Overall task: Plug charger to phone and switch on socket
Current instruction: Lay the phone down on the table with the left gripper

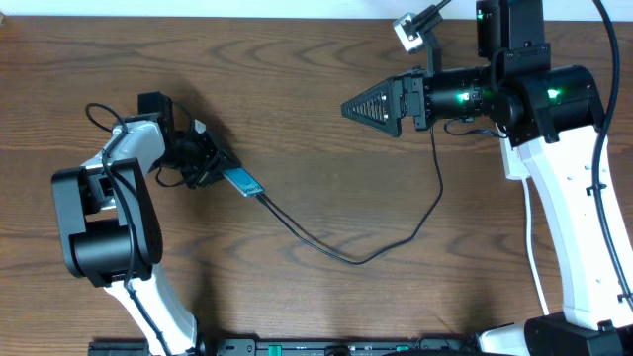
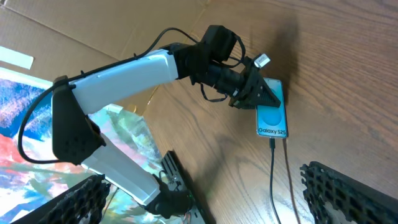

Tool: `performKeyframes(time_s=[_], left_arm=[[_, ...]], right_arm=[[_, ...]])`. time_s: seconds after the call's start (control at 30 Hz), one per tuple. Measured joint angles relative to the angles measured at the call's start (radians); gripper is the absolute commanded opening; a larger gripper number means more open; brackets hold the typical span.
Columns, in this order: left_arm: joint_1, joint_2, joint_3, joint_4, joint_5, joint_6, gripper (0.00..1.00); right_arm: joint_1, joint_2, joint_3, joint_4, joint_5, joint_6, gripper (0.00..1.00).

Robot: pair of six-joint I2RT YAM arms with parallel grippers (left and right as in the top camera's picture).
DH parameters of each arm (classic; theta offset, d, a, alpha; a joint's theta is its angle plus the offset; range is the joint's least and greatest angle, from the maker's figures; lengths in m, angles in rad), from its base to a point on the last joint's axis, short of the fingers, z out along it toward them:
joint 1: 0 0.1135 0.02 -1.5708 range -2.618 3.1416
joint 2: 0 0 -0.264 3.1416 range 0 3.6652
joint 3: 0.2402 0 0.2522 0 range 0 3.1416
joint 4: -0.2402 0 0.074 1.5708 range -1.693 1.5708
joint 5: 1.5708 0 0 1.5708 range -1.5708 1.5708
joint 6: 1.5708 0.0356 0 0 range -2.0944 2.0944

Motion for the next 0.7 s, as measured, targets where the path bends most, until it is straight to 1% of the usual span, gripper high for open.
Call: performKeyframes(time_s=[0.7], left_arm=[[0.000,0.000,0.000,-0.077,-0.037,0.029,0.25]], right_arm=[[0.000,0.000,0.000,0.000,0.000,0.000,0.99]])
